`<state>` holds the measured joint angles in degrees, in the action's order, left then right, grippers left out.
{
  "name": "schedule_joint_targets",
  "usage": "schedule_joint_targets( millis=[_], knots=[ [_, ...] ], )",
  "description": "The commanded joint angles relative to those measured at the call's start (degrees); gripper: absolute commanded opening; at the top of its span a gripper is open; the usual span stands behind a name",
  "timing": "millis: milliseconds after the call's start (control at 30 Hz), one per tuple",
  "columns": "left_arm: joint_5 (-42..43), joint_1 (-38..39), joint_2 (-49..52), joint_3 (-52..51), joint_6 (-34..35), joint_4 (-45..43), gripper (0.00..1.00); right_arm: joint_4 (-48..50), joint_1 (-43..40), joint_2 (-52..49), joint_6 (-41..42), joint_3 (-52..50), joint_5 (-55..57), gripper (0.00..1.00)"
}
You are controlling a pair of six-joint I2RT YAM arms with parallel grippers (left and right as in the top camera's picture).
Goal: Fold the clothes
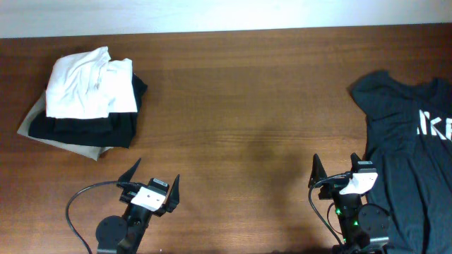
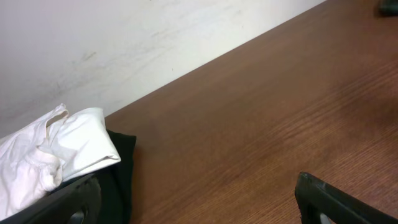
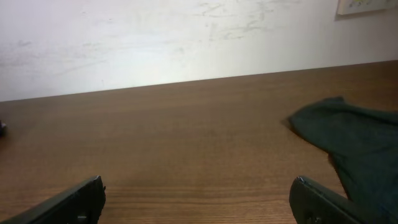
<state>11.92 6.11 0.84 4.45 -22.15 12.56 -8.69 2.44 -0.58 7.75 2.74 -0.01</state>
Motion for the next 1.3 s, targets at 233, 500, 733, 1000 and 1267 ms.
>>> schedule_joint_targets(
  millis=[233,500,733,1000,1267],
  knots=[
    [-0.4,0.2,-0.5,-0.5,-0.7,-0.3,0.99,0.0,-0.3,0.3,0.2,-0.5,0.3,0.99],
    [3.4,0.2,-0.5,-0.5,-0.7,-0.5,0.99,0.0,-0.3,0.3,0.2,-0.5,0.3,0.99],
    [5.3,0.2,-0.5,-0.5,-0.6,-4.2,0.99,0.2,-0.3,0.3,0.2,-0.2,-5.7,0.99],
    [5.4,0.2,5.7,10.6,4.8,-3.8,0.99,-9.7,-0.3,-2.7,0.2,13.0,-10.6,0.99],
    [1.8,0.2,39.8,41.3,5.0,16.5,0.99,-31.8,-0.3,-29.0,0.2,39.0,-10.5,0.99]
  ],
)
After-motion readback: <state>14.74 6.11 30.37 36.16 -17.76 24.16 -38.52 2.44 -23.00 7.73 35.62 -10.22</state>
